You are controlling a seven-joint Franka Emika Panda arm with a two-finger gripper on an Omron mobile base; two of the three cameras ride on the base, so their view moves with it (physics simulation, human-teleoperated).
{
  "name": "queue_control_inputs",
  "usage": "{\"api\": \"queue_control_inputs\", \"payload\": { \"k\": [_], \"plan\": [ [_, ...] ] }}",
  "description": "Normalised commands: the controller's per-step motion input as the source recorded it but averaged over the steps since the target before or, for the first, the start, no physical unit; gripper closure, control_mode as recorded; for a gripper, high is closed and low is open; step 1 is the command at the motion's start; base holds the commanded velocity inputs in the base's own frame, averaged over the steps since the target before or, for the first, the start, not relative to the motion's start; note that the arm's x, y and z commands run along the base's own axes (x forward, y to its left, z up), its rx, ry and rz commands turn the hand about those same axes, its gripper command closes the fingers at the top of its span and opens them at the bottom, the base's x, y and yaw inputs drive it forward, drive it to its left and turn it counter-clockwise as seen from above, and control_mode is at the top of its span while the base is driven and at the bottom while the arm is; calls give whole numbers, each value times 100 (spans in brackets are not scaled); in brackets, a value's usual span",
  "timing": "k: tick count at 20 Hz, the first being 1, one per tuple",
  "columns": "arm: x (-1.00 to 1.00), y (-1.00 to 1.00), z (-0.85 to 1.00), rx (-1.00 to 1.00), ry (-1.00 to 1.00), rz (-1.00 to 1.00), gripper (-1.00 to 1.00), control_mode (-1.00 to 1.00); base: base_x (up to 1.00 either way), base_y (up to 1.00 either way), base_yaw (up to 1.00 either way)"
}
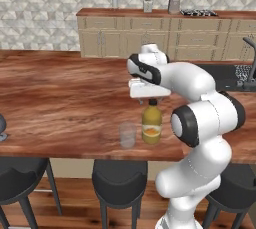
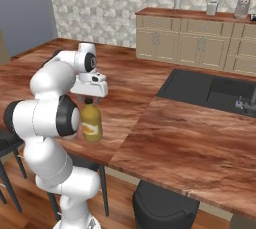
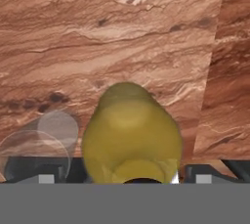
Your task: There is a wine glass and glass cup on the dining counter. Place the wine bottle next to the wine glass and the juice bottle next to the glass cup.
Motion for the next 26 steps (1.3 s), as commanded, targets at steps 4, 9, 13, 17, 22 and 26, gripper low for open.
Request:
{"api": "queue_control_inputs", "payload": {
  "k": [4, 9, 13, 17, 22, 26],
  "plan": [
    [-4, -6, 0, 0, -6, 0, -100, -100, 0, 0, 0],
    [0, -5, 3, 0, -4, 0, -100, -100, 0, 0, 0],
    [4, -4, 4, 0, -3, 0, -100, -100, 0, 0, 0],
    [3, -4, 15, 0, -7, 0, -100, -100, 0, 0, 0],
    [0, -1, 28, 0, -11, 0, -100, -100, 0, 0, 0],
    [-11, 0, 32, 0, -11, 0, -100, -100, 0, 0, 0]
  ]
}}
